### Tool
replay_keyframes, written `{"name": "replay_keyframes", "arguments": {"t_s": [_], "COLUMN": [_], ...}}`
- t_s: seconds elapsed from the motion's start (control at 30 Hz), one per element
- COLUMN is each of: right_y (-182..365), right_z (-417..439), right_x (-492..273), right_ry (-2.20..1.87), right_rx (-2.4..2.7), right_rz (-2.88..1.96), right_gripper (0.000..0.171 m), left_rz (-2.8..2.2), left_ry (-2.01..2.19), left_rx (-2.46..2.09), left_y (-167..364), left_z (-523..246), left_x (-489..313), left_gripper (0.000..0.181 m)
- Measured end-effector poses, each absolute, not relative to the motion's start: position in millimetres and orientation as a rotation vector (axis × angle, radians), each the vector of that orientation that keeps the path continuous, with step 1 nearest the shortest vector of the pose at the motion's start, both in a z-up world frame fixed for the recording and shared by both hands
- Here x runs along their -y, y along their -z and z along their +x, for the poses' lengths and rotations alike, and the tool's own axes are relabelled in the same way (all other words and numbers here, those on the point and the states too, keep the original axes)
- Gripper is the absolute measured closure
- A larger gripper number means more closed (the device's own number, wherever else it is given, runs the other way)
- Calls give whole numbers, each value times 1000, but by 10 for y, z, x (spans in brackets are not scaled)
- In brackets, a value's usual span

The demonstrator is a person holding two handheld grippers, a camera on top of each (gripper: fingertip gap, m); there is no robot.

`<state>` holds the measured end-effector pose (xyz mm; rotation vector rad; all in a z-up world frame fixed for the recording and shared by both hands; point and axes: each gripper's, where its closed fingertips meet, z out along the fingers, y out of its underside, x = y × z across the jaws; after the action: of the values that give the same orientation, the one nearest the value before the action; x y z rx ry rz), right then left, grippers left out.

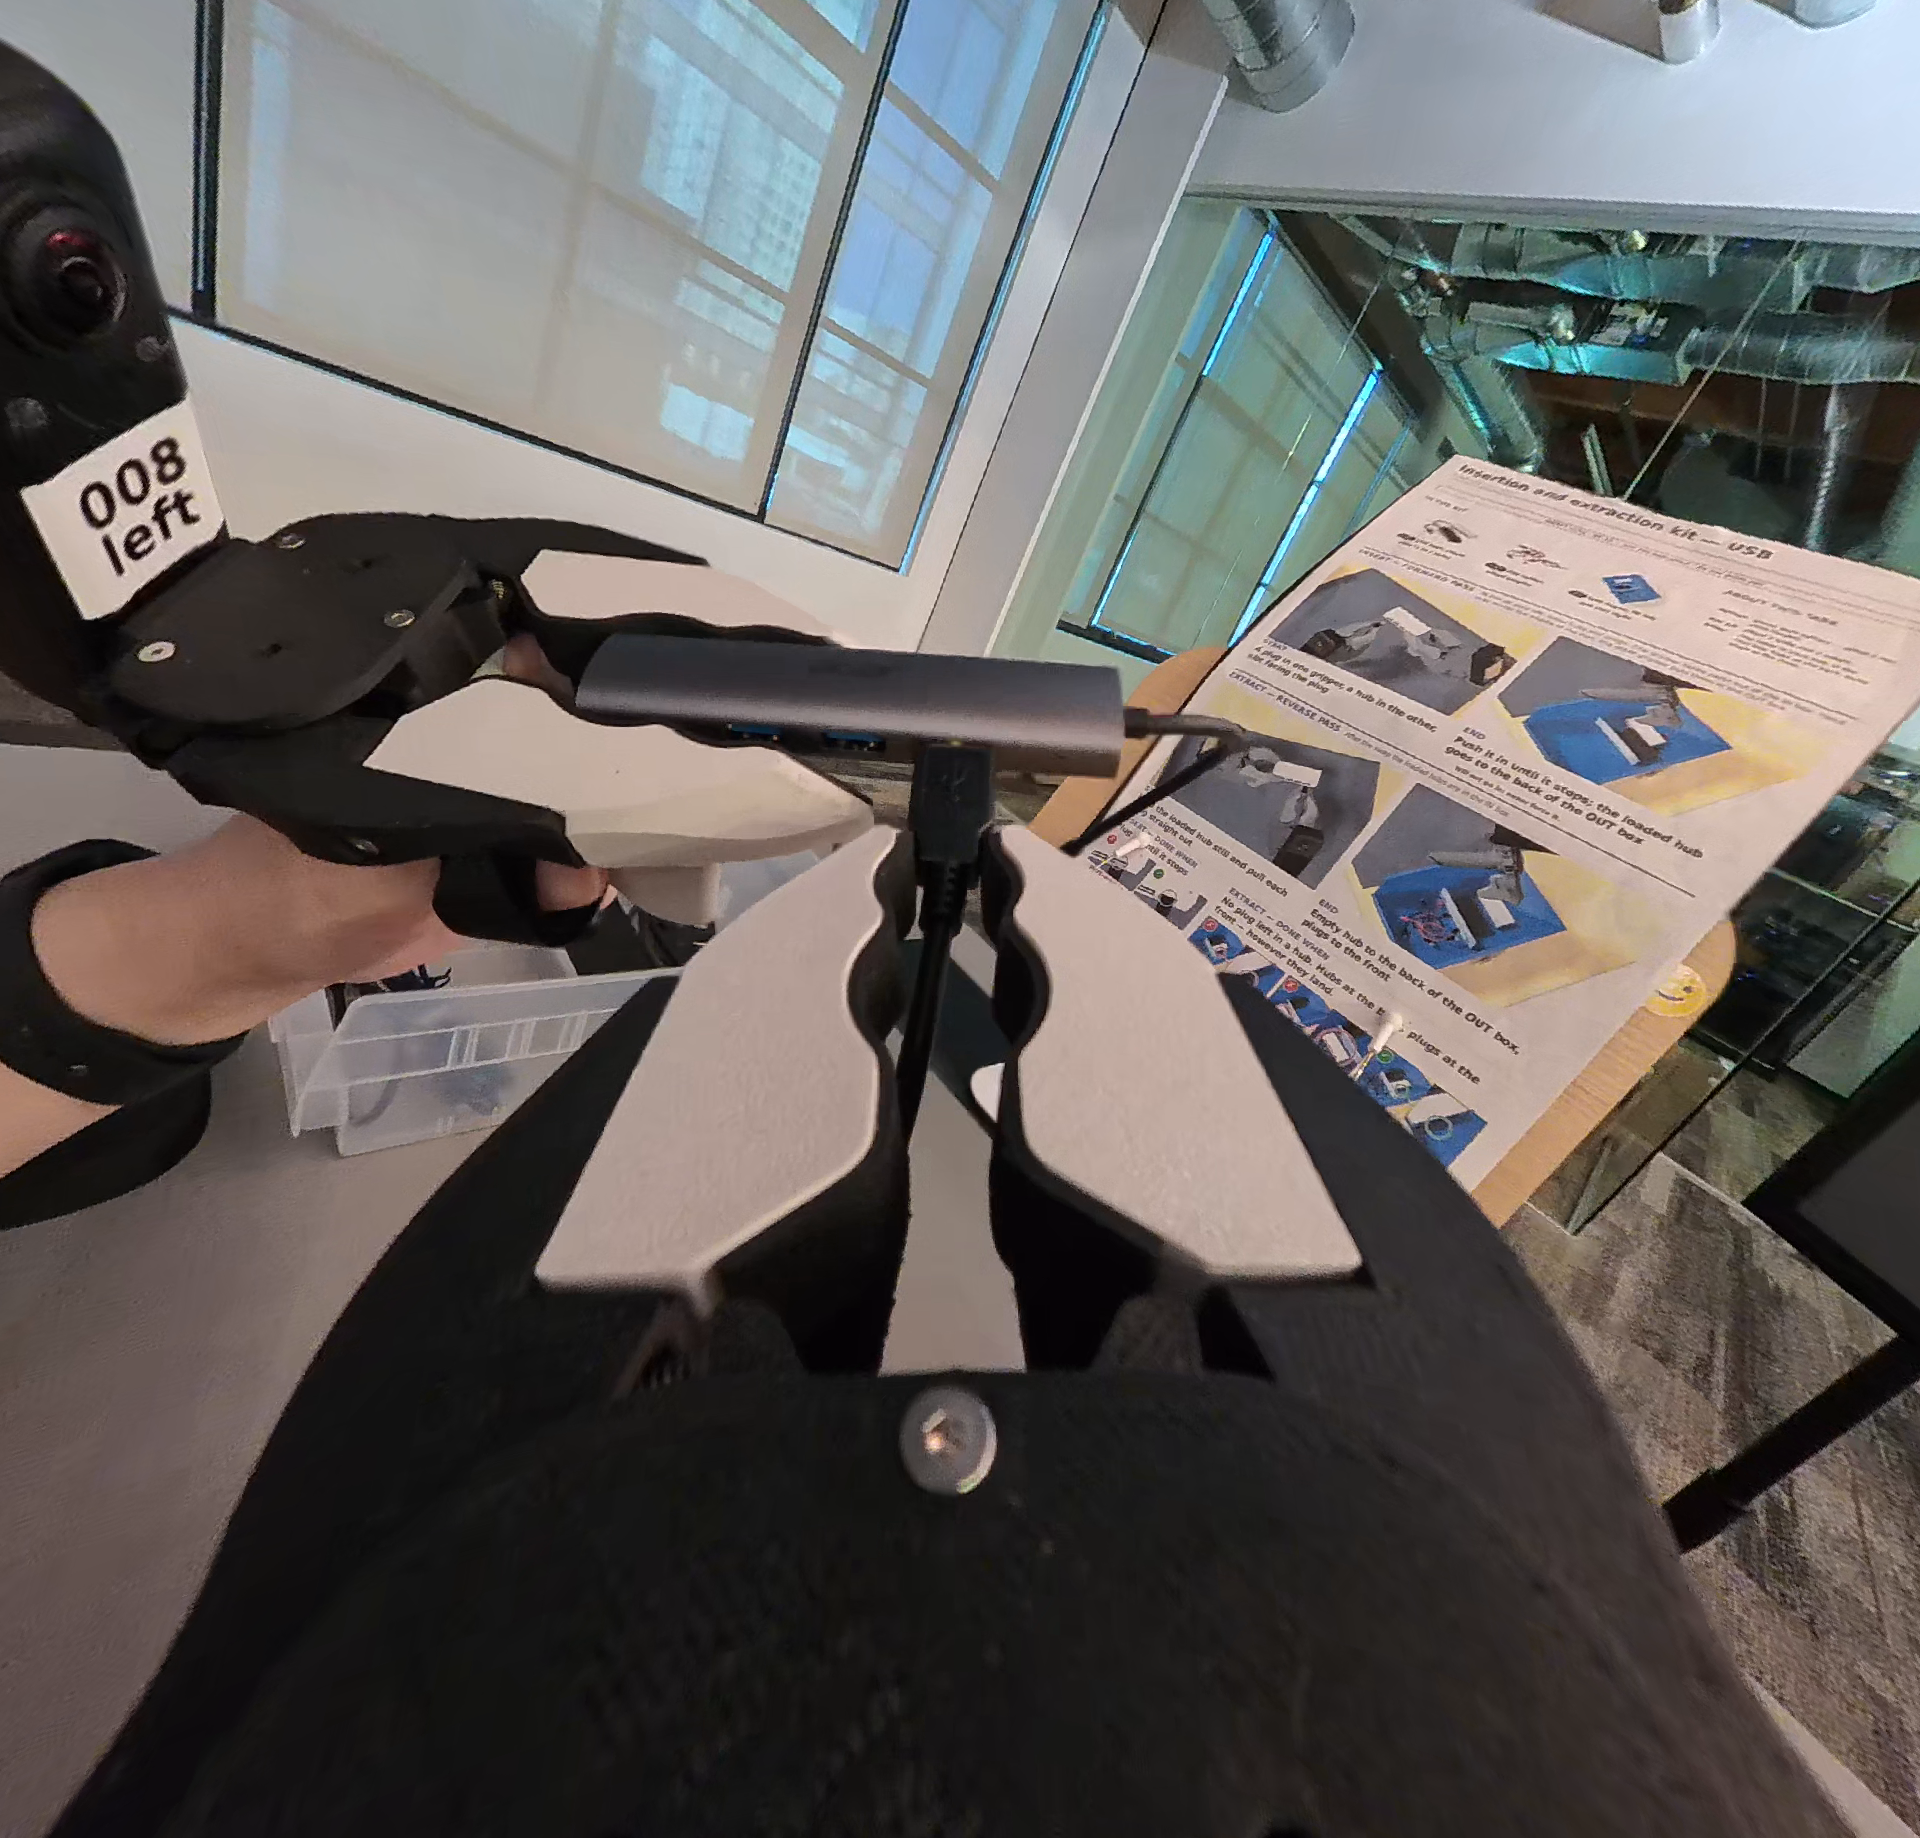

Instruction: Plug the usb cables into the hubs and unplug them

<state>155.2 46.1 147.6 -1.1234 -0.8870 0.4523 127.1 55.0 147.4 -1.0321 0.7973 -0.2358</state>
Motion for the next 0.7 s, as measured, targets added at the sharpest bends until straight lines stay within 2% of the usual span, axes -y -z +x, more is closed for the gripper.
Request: {"name": "replay_keyframes", "arguments": {"t_s": [0.7], "right_y": [-1471], "right_z": [1526], "right_x": [-435], "right_ry": [-409], "right_rx": [893], "right_rz": [-1105], "right_gripper": [158], "left_rz": [-1000], "left_ry": [206], "left_rx": [-834], "left_y": [-1483], "left_z": [1263], "left_x": [-519], "left_gripper": [143]}}
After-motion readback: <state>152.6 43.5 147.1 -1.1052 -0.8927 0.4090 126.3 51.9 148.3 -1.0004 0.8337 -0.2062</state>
